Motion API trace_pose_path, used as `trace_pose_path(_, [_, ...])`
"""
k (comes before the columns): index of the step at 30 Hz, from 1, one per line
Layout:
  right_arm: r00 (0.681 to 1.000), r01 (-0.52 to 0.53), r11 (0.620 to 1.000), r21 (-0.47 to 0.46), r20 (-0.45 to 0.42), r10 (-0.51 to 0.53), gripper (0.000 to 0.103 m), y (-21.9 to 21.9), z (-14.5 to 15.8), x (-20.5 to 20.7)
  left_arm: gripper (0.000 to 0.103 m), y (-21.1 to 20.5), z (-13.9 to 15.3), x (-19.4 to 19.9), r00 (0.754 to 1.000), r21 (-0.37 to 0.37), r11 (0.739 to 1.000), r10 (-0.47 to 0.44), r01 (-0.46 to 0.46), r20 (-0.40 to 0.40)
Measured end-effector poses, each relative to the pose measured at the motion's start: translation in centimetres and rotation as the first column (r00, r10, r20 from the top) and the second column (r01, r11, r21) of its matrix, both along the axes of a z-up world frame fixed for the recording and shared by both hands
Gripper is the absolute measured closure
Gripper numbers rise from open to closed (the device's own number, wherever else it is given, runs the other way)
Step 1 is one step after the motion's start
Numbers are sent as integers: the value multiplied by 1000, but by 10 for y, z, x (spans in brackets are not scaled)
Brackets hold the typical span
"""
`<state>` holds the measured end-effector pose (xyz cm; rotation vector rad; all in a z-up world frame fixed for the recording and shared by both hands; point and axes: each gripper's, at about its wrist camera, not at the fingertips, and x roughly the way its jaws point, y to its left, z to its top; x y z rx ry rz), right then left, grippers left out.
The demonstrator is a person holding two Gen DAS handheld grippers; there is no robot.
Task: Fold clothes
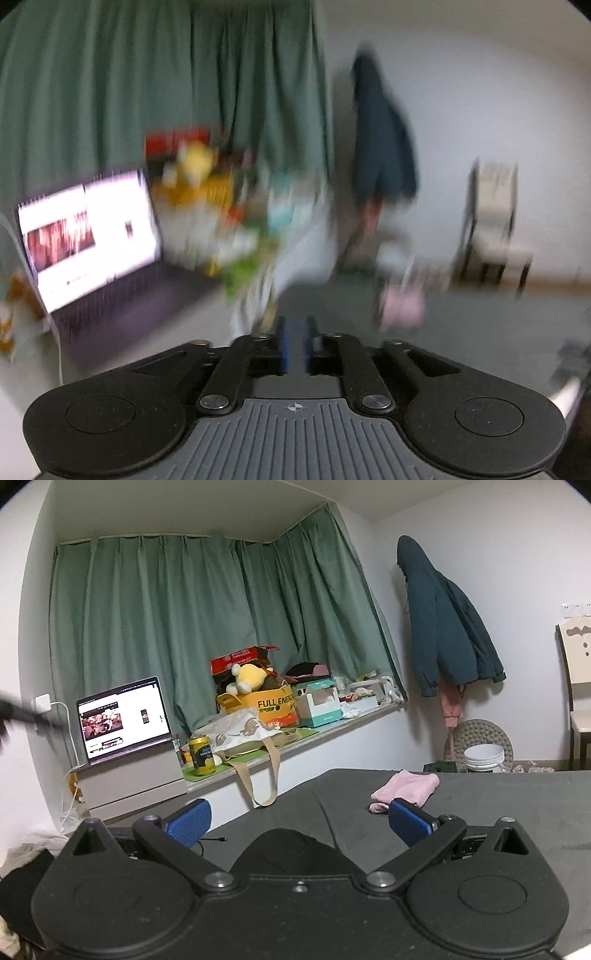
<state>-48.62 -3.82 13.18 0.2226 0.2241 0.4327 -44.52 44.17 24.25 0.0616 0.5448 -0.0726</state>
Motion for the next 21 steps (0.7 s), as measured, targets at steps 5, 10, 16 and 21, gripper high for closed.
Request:
trace_pose_path(5, [1000, -15, 1000, -4, -8, 15, 0, 1, -3, -4, 13, -17, -97, 35, 956, 103, 994, 58, -29, -286])
trace_pose_path(10, [999, -27, 999, -34, -18, 26, 0, 9, -3, -3, 13, -39, -181, 49, 904, 329, 943, 90, 58, -418])
trace_pose_path(16, [998, -46, 996, -79, -34, 44, 0, 23, -5, 0, 54, -61, -248, 59, 848, 492, 847, 102, 200, -520])
trace_pose_path(21, [998, -59, 993, -97, -32, 57, 0, 30, -6, -1, 94, -45, -266, 76, 849, 534, 828, 152, 170, -506])
